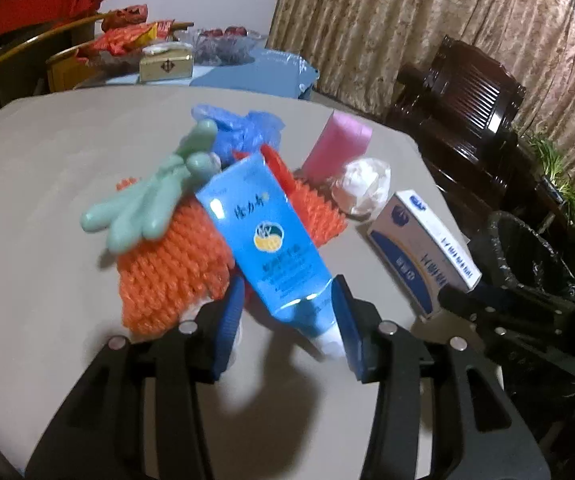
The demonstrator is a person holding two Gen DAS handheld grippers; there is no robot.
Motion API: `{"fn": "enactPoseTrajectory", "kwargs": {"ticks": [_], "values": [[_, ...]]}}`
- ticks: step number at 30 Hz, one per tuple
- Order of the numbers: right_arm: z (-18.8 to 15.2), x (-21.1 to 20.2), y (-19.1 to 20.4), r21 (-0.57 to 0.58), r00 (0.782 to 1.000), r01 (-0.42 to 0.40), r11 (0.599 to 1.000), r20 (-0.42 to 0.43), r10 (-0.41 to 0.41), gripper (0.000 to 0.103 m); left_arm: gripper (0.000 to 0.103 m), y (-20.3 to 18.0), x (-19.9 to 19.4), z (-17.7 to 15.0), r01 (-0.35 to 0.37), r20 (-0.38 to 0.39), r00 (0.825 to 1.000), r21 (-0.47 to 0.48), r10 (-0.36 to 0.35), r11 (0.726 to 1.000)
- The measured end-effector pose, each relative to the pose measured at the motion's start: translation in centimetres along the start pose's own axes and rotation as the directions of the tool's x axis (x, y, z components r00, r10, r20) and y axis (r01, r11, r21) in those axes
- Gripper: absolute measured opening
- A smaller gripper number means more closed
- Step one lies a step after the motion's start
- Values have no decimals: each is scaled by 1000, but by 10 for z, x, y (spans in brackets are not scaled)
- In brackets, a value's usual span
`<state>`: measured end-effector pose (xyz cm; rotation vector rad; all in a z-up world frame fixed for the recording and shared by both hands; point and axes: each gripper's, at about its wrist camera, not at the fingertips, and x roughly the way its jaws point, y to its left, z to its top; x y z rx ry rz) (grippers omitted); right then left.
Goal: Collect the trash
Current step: 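Grasp the blue hand-cream tube with the left tool and lift it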
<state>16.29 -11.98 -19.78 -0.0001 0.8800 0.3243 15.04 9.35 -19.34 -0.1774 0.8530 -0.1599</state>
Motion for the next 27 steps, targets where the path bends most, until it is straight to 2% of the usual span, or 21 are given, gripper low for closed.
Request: {"fn": "enactPoseTrajectory", "kwargs": {"ticks": [4,6,11,14,16,18,21,27], "values": [[1,0,-2,2,1000,0,1000,0,0,32,46,-5,10,-2,19,-25,999,4,-19,1000],[1,-1,-2,0,1000,-1,1000,0,1,32,55,-10,14,-2,25,-30,999,8,-25,1000],[2,-1,-4,1,1000,-4,1000,0,4,32,56,-18,29,-9,21,-77,997,6,-20,1000],[2,0,-4,2,1000,-4,1000,-5,4,32,47,-18,39,-15,17,-105,994,4,-16,1000],[1,2,-3,3,1000,-5,1000,-10,5,32,42,-18,37,-16,17,-93,996,8,-16,1000],[0,3,-3,4,1000,-3,1000,-13,3,34,29,-18,34,-16,31,-88,996,1,-31,1000],[1,6,-3,5,1000,1,1000,-14,-1,36,28,-17,31,-17,43,-77,996,-12,-44,999],[7,13,-2,15,1000,10,1000,-9,-10,49,28,-16,31,-21,37,-94,995,-6,-38,999]]}}
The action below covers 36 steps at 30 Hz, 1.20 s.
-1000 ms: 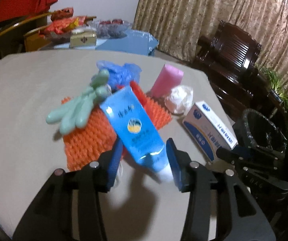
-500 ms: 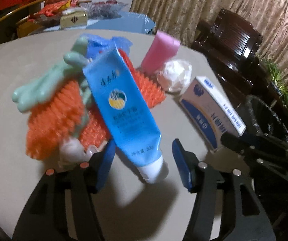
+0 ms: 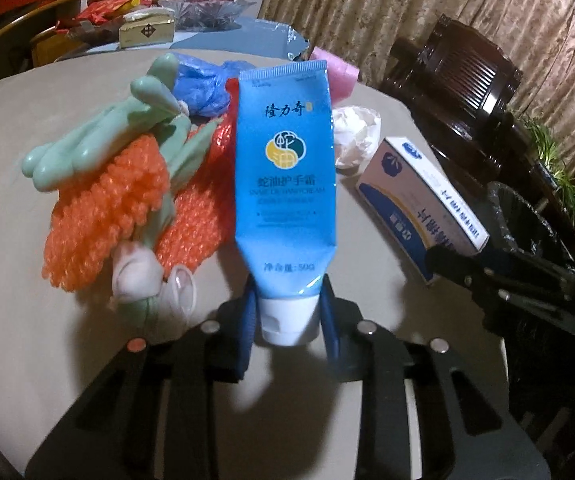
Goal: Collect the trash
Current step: 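Grasp the blue hand-cream tube with the left tool and lift it, then drop the blue tube and white box into the black bin with both tools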
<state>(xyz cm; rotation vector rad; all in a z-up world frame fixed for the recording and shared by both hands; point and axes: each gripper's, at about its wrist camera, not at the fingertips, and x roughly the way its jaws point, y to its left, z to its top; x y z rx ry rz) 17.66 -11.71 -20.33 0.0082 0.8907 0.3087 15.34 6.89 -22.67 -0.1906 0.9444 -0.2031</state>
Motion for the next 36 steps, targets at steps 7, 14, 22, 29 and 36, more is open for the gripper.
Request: {"fn": "enactPoseTrajectory", "kwargs": {"ticks": [7,14,22,29,36], "values": [[8,3,4,-12,1000,-17,1000,2,17,31,28,0,-5,6,-4,19,1000,-4,4,1000],[14,-28,6,-14,997,-34,999,74,35,29,28,-12,-41,7,22,93,995,20,-24,1000],[17,-73,-9,26,988,-17,1000,152,13,29,28,-33,-64,12,35,129,991,61,-43,998],[6,-116,-38,92,978,35,995,202,-53,29,28,-70,-70,21,77,145,985,133,-96,988],[-19,-165,-80,186,957,132,974,230,-174,29,28,-121,-69,23,159,129,973,218,-190,963]]}}
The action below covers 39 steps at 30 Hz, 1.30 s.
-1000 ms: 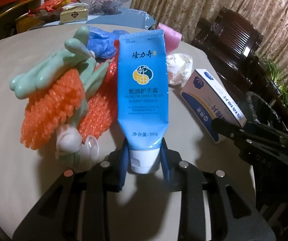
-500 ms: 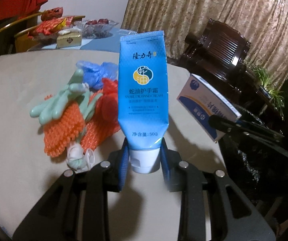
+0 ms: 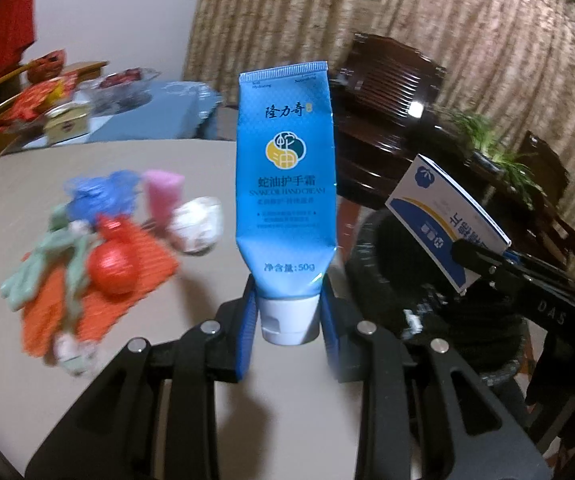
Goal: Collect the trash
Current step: 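Drop the blue tube and white box into the black bin with both tools, then grasp the white plastic bag with the right tool while the left tool reaches the green glove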
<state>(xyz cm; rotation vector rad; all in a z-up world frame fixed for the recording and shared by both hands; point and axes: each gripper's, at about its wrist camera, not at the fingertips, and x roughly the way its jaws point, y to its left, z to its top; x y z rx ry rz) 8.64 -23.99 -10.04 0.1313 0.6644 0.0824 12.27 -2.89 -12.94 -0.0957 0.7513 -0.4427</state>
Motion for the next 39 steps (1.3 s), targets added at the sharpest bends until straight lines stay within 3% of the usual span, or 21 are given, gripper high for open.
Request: {"fn": "enactPoseTrajectory", "kwargs": {"ticks": [8,16,17,18,20,21,23,25,26,27,33,39], "values": [[-14,-37,-69,84,985,169,982,15,-171,29,28,-71,32,8,138,-42,990,115,-134,984],[-28,-50,-120,159,960,277,947,-6,-280,30,28,-138,71,15,270,-109,961,179,-254,946],[-28,-49,-122,164,957,286,944,-10,-289,31,31,-143,73,13,279,-115,958,185,-261,942],[-31,-50,-128,174,951,307,936,-18,-309,32,47,-150,77,13,295,-124,953,191,-275,936],[-30,-52,-133,185,946,321,929,-20,-323,47,66,-156,80,14,313,-119,948,186,-295,931],[-32,-54,-136,192,942,332,924,-15,-335,55,66,-157,79,14,315,-109,948,186,-299,931],[-32,-57,-137,197,936,346,917,-11,-351,70,71,-155,79,14,302,-105,952,194,-286,933],[-30,-56,-135,202,934,351,914,-5,-357,94,78,-148,75,13,269,-89,963,198,-256,943],[-29,-57,-135,205,934,351,914,-4,-357,98,84,-144,72,13,250,-80,968,196,-238,948],[-28,-56,-133,209,937,344,916,-6,-350,97,89,-138,68,13,216,-64,976,193,-208,957],[-20,-44,-109,185,959,280,942,-6,-284,97,92,-87,43,12,91,-28,996,155,-88,984],[-9,-23,-68,125,982,188,974,4,-190,97,92,-26,12,10,-51,27,998,100,48,994]]}}
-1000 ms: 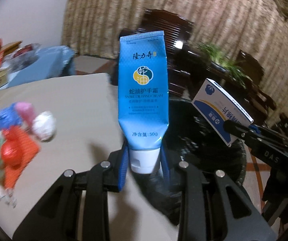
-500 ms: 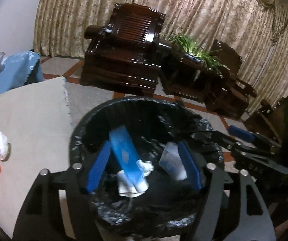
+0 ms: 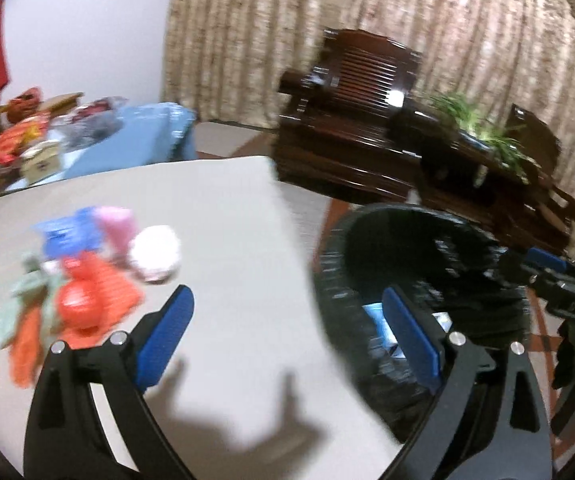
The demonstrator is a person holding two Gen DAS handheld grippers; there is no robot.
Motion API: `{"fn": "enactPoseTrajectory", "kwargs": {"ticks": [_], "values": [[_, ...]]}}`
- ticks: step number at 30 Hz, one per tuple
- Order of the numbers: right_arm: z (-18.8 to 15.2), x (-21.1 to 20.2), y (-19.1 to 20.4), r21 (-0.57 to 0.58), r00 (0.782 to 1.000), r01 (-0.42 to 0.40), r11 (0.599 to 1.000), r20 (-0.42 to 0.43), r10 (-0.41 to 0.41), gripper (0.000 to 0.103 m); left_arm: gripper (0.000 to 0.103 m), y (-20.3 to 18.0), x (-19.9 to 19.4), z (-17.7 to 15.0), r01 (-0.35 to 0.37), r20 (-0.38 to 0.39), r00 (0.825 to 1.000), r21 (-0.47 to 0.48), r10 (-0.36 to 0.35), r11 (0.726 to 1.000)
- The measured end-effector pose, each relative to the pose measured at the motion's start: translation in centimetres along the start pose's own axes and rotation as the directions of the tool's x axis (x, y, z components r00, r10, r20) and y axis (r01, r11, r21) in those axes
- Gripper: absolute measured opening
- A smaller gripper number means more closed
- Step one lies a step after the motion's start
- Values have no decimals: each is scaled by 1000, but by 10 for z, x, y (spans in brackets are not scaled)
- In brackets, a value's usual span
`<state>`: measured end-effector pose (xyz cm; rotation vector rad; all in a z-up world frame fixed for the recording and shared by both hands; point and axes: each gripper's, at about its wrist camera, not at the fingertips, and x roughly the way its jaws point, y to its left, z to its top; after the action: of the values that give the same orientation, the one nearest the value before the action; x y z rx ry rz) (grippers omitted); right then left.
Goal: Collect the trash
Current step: 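Grasp the white plastic bag with the right tool while the left tool reaches the green glove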
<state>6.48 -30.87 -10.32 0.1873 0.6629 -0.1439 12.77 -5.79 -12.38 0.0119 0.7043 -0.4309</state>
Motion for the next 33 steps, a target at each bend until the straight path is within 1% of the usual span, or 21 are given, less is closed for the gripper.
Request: {"fn": "enactPoseTrajectory", "kwargs": {"ticks": [4,8,12,17,21,24,27,31,33], "values": [[3,11,38,-57,998,-68,996,-2,68,97,92,38,-18,-9,-92,12,996,-31,92,995],[1,22,75,-106,991,-130,986,-15,129,97,92,75,-30,-19,-172,9,985,-74,173,982],[0,36,107,-151,984,-176,973,-34,173,97,92,114,-40,-29,-245,-3,969,-132,247,960],[5,61,142,-189,975,-221,957,-51,215,97,92,158,-44,-33,-311,-21,949,-209,314,927],[14,80,166,-202,970,-243,949,-50,238,97,92,183,-41,-33,-345,-21,937,-231,349,910],[21,97,189,-226,965,-263,938,-51,258,97,92,195,-35,-29,-357,-25,932,-243,362,902],[23,115,210,-259,961,-277,925,-60,271,97,92,206,-27,-23,-364,-30,929,-252,368,897],[21,145,233,-282,956,-292,914,-104,273,97,92,220,-15,-19,-366,-40,929,-262,368,893],[18,157,240,-288,954,-299,910,-123,275,97,87,226,-9,-18,-364,-48,930,-266,365,892]]}}
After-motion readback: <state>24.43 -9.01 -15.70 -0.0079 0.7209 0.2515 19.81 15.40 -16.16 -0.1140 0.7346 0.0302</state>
